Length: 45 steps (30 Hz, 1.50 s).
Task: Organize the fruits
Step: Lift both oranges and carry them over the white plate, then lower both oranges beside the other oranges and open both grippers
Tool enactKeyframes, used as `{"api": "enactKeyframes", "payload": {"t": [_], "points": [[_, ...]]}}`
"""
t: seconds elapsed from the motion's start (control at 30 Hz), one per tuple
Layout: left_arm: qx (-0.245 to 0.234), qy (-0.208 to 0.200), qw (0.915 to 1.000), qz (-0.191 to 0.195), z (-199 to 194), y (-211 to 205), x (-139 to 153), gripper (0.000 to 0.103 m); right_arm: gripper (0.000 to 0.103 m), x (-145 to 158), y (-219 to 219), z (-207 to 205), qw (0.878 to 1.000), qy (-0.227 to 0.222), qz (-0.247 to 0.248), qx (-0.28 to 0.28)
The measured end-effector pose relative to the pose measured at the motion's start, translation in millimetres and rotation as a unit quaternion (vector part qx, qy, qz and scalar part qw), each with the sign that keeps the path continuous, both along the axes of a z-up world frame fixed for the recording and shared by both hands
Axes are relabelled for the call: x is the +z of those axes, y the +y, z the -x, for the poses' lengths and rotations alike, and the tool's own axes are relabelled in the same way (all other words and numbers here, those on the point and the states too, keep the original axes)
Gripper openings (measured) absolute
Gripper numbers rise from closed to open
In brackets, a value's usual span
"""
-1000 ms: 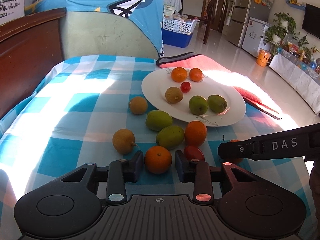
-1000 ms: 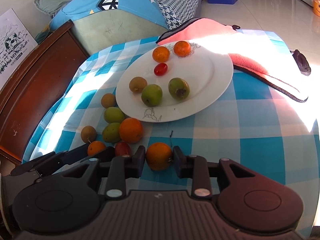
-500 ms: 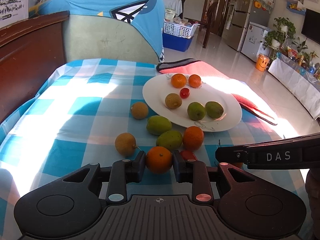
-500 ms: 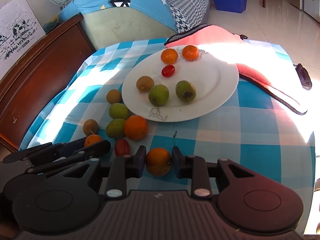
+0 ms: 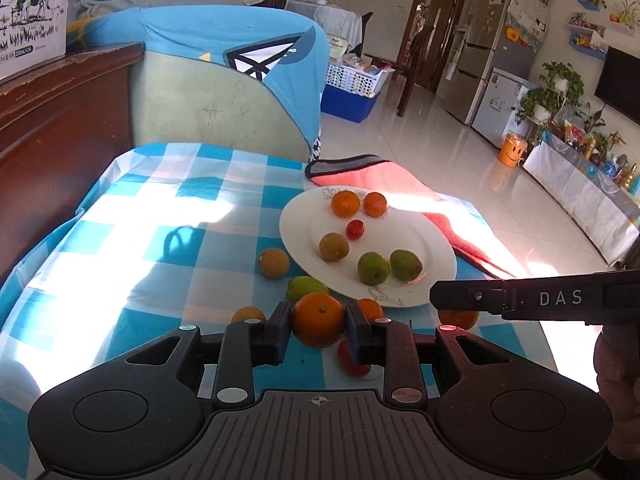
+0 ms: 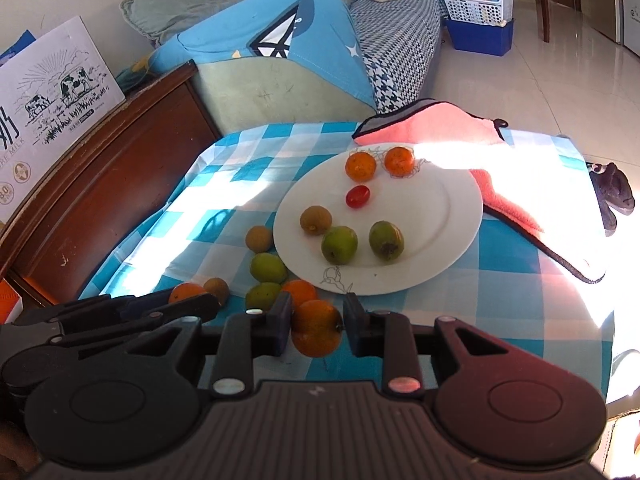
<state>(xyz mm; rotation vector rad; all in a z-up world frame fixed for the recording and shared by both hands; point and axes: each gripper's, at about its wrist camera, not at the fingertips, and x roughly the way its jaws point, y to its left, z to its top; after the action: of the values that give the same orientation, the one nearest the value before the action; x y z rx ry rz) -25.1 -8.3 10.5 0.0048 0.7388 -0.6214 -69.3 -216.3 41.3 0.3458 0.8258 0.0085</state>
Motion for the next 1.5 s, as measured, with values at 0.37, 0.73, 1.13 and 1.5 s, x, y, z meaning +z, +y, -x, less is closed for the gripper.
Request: {"api": "enactKeyframes", "payload": {"t": [0.37, 0.73, 1.13, 1.5], "points": [[-0.027, -0.015, 0.9995, -0.005, -42, -19, 24, 0.026, 0.028, 24, -55, -23, 0.999, -0.032, -0.014, -0.04], [-0.028, 0.005, 0.9995, -0.012, -91, -44, 3, 0.026, 0.028, 6, -70, -59, 0.998, -0.01, -0.041, -0.055], [-0.029, 0.015, 0.9992, -0.022, -122, -65, -16, 0.026, 0.028, -13, -71, -80, 0.996, 0.01, -0.044, -0.071], [-0.037, 0.016, 0.9987, -0.032, -129, -82, -29, 0.026, 0.028, -24, -69, -90, 0.995, 0.023, -0.042, -0.085]]}}
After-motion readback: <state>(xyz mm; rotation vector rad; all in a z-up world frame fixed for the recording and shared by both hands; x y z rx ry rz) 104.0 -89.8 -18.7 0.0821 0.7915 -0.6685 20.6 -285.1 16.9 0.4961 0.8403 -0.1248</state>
